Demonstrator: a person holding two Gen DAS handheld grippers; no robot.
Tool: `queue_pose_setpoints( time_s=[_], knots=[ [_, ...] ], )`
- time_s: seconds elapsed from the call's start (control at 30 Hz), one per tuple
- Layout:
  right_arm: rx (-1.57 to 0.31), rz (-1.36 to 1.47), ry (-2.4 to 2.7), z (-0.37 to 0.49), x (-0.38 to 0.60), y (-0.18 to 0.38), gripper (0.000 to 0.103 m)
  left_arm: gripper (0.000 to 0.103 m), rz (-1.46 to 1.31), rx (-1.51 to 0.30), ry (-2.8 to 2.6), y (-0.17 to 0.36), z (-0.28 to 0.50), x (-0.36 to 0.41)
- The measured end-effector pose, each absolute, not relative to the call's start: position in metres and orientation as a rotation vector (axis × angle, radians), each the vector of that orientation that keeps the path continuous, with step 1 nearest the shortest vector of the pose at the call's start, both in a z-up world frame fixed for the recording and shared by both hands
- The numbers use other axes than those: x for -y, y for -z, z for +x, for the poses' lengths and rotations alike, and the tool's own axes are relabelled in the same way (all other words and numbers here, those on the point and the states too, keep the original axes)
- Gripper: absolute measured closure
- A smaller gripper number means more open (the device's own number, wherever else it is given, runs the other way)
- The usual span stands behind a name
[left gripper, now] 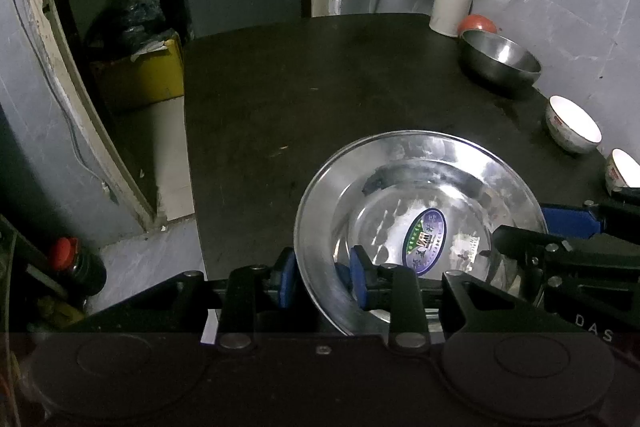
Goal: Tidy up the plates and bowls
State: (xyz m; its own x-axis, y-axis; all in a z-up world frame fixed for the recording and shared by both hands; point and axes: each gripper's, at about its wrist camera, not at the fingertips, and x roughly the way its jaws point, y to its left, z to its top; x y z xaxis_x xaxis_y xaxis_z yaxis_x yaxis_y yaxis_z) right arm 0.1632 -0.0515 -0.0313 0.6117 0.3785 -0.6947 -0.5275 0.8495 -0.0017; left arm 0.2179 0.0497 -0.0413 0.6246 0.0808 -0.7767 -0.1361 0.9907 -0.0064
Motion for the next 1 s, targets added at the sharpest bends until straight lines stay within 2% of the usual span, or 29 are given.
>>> queue_pose_setpoints(
  time_s=[1.0],
  knots=[
    [-0.72, -0.307, -0.52, 0.1572, 0.0431, 0.0343, 0.063, 0.069, -0.048, -0.893, -0.12, 0.0425, 0.2179, -0.0456]
  ],
)
